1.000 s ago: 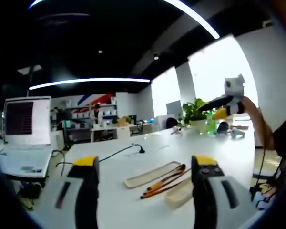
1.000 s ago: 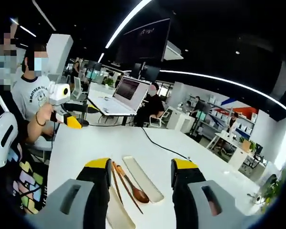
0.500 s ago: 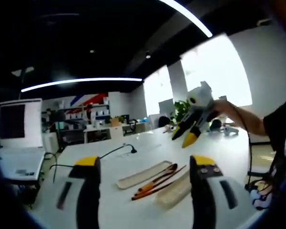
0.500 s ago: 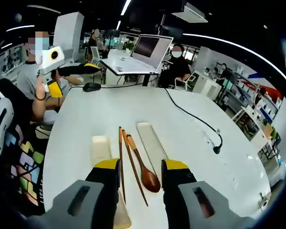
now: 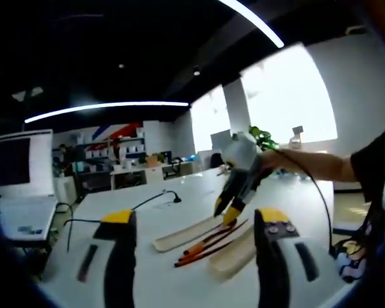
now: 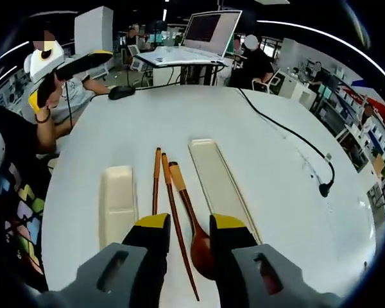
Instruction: Arrange the utensils inside the cutlery case until each visible utensil rests in its matching compartment.
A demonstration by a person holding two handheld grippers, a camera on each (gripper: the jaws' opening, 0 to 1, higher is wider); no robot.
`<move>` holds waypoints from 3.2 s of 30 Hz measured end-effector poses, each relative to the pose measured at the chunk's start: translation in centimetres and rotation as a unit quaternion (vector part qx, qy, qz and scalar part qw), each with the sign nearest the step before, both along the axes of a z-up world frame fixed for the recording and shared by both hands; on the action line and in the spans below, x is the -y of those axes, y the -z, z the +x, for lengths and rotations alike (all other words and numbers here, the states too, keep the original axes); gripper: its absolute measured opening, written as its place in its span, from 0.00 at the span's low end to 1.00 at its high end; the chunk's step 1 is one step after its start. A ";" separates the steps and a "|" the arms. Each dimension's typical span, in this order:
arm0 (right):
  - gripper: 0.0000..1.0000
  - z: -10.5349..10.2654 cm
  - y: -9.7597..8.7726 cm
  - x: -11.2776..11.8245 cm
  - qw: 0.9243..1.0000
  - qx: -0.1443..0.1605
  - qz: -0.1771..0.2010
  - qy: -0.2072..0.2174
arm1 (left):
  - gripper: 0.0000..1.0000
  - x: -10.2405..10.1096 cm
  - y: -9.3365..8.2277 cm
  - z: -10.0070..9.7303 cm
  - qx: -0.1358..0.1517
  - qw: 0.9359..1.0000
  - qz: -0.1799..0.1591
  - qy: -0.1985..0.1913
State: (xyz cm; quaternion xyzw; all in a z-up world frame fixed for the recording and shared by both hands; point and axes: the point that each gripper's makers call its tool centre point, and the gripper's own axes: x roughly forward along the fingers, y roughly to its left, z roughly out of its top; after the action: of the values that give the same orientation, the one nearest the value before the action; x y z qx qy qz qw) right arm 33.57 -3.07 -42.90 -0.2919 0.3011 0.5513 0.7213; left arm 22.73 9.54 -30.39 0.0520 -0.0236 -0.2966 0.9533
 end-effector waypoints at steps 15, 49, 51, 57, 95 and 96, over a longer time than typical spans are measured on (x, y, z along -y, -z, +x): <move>0.17 -1.4 2.4 -1.6 0.998 -0.036 -0.018 -0.047 | 0.77 -0.4 0.7 0.3 -0.013 1.000 -0.001 -0.008; 0.03 -1.3 2.3 -1.3 0.998 -0.034 -0.017 -0.046 | 0.74 -2.3 0.7 1.1 -0.021 0.999 -0.016 -0.034; 0.03 -1.3 1.4 -1.2 0.998 -0.039 -0.006 -0.040 | 0.74 -2.5 0.9 1.3 -0.020 0.999 -0.007 -0.041; 0.03 -2.0 -1.1 -0.6 0.999 -0.012 -0.004 -0.049 | 0.74 -2.8 1.1 1.5 -0.022 0.999 -0.004 -0.047; 0.03 -9.5 0.1 1.3 0.994 -0.001 -0.018 -0.106 | 0.72 -3.4 1.2 1.7 -0.031 0.998 -0.014 -0.050; 0.03 -9.5 0.3 1.3 0.994 -0.002 -0.019 -0.105 | 0.72 -3.4 1.3 1.7 -0.031 0.998 -0.013 -0.050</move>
State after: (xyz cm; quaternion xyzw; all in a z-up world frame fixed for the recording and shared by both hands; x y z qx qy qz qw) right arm 24.05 -4.42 -43.24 -0.3343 0.2806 0.6189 0.6530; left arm 24.41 12.95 -31.67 0.0312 0.0050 -0.2494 0.9679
